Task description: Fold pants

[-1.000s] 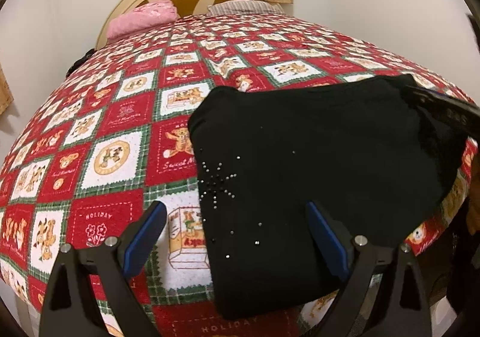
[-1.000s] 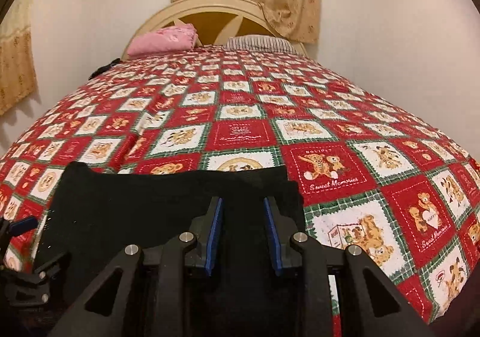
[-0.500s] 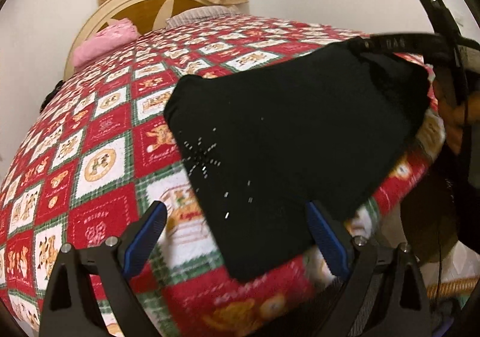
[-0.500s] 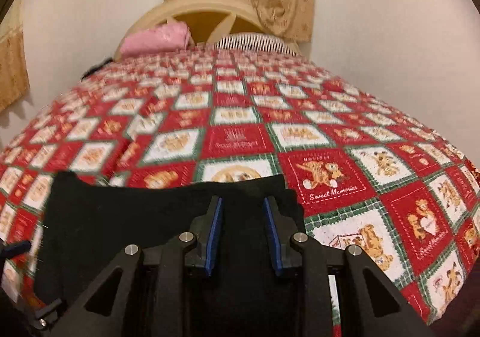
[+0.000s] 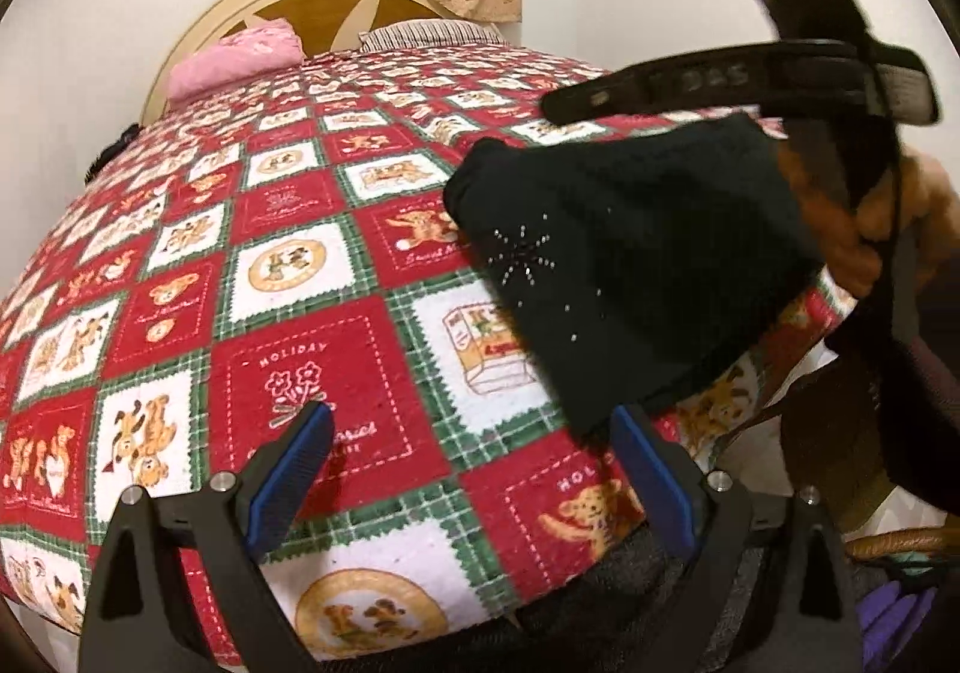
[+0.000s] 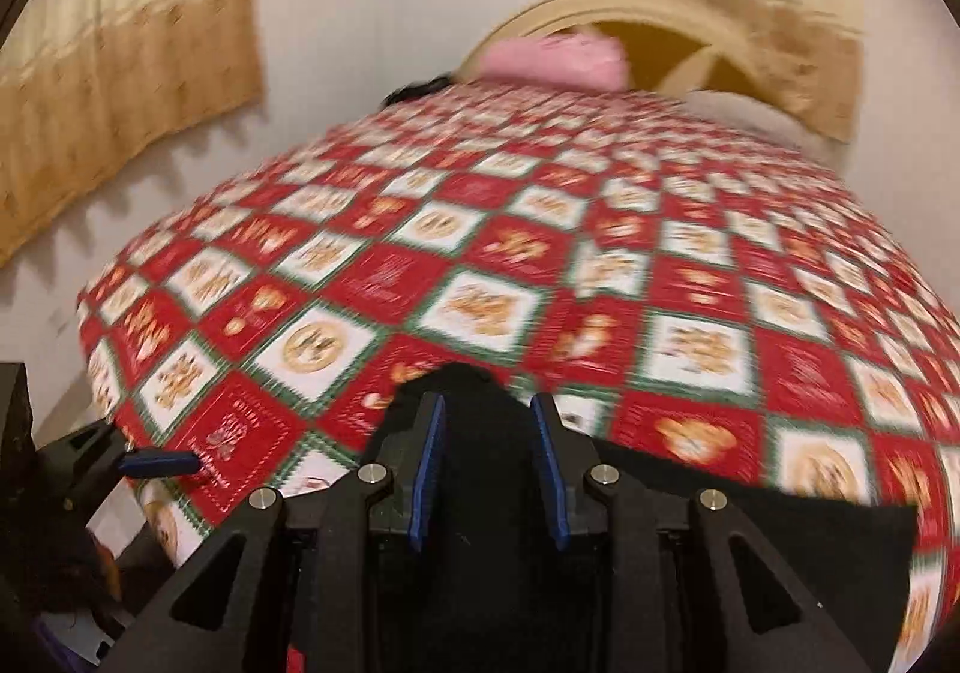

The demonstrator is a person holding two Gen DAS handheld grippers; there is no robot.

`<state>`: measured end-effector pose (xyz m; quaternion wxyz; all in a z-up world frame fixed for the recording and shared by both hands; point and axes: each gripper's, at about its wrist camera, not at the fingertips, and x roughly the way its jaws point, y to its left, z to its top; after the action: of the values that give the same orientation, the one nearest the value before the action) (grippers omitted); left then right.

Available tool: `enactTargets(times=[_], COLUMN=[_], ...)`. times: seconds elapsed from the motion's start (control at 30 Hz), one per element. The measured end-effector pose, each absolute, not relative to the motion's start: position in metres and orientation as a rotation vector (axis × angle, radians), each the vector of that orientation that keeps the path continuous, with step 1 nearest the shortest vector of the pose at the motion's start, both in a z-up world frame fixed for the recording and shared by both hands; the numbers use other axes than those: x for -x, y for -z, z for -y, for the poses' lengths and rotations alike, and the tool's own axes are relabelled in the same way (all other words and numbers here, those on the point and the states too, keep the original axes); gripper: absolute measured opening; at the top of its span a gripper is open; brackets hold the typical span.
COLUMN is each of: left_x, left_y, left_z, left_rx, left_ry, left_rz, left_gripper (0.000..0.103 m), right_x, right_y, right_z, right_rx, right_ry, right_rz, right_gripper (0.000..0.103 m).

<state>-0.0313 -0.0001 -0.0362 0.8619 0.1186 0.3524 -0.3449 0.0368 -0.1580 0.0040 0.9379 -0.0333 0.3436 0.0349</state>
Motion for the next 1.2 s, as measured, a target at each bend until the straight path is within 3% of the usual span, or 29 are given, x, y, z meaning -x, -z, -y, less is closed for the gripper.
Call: enactTargets(times=[0.23, 0.3, 0.37, 0.67, 0.73, 0.8, 0.87, 1.2], left_x=[0.045, 0.051, 0.050, 0.032, 0.033, 0.039, 0.047, 0.071], left_y=[0.028, 0.037, 0.046, 0.050, 0.051, 0.051, 0.050, 0.049], left_z=[0.032, 0.050, 0.062, 0.066, 0.068, 0.068, 0.074, 0.073], left_rx=[-0.317, -0.407, -0.439, -0.353, -0.343, -0.343, -0.384, -0.485], left_ry=[0.890, 0.906, 0.916, 0.940, 0.945, 0.959, 0.959, 0.954], left_rz=[-0.601, -0.567, -0.584, -0.616, -0.605, -0.590, -0.571, -0.544], left_gripper=[0.094, 0.084, 0.081, 0.084, 0.081, 0.061, 0.053, 0.053], right_x=[-0.087, -0.099, -0.108, -0.118, -0.121, -0.126, -0.131, -0.135], right_y=[-0.009, -0.008, -0.002, 0.042, 0.043, 0.046, 0.048, 0.040], right_z=[0.144, 0.141, 0.139, 0.155, 0.156, 0.154, 0.154, 0.175], right_rx=[0.299, 0.344, 0.383, 0.284, 0.256, 0.244, 0.217, 0.053], right_ry=[-0.329, -0.384, -0.387, -0.329, -0.312, -0.278, -0.227, -0.200], right_rz=[-0.877, -0.922, -0.959, -1.096, -1.123, -1.135, -1.137, -1.090], right_gripper=[0.031, 0.031, 0.031, 0.031, 0.023, 0.014, 0.012, 0.011])
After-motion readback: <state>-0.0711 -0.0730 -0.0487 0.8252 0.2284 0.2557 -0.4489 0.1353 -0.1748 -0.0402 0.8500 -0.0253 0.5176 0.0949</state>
